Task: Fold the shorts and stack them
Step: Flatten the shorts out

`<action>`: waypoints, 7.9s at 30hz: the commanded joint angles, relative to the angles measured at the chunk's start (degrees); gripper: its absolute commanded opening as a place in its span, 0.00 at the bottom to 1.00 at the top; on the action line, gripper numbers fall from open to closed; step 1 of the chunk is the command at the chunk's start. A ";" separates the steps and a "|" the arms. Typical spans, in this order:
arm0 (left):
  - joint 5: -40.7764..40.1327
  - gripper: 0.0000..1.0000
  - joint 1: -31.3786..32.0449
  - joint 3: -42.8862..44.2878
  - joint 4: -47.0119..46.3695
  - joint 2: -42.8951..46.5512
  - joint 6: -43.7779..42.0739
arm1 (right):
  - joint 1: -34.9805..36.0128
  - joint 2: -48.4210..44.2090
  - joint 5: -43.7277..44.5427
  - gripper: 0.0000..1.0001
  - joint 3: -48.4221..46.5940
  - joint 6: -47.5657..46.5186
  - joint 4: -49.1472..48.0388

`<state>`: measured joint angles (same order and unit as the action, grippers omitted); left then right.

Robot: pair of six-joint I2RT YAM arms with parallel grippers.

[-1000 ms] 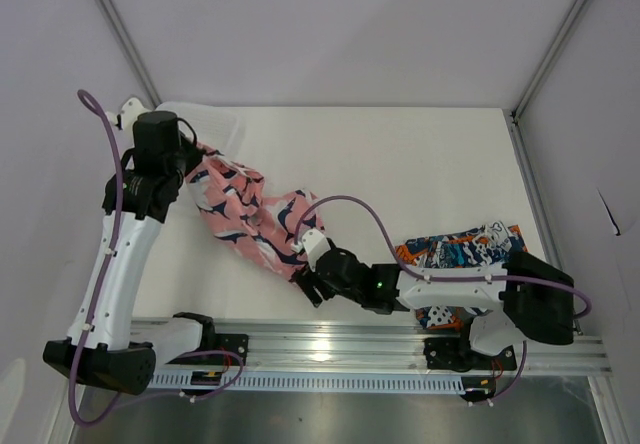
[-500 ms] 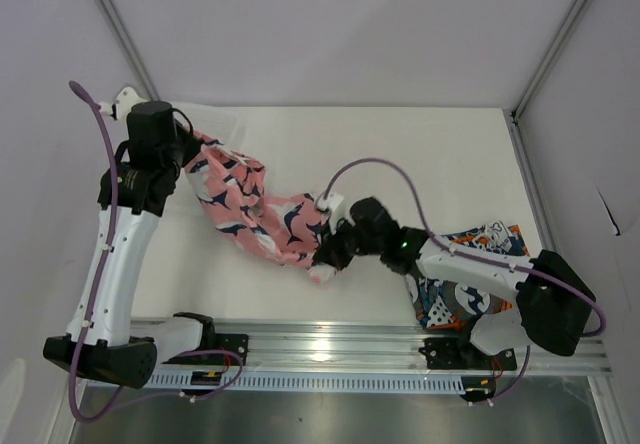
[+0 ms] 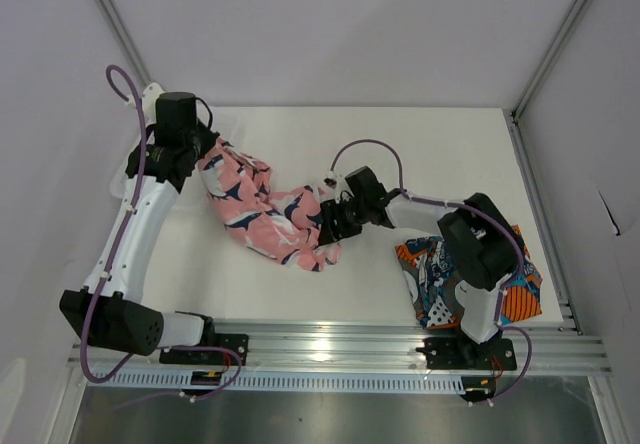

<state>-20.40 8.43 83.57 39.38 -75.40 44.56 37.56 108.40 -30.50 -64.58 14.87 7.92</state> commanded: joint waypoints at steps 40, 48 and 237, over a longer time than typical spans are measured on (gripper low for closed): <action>-2.19 0.00 -1.31 6.78 0.44 -3.88 -0.43 | 15.08 -15.86 22.94 0.57 20.63 9.56 -24.79; -0.95 0.00 -2.01 6.78 0.53 -3.79 -0.61 | 16.84 -13.57 24.00 0.51 21.25 10.70 -28.05; 14.60 0.00 -2.45 -41.06 -47.71 4.76 35.60 | -35.71 -54.54 0.17 0.00 35.49 19.14 -30.06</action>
<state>-1.76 4.95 37.12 3.31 -64.88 82.19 2.70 51.00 -33.61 -29.02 34.35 -12.05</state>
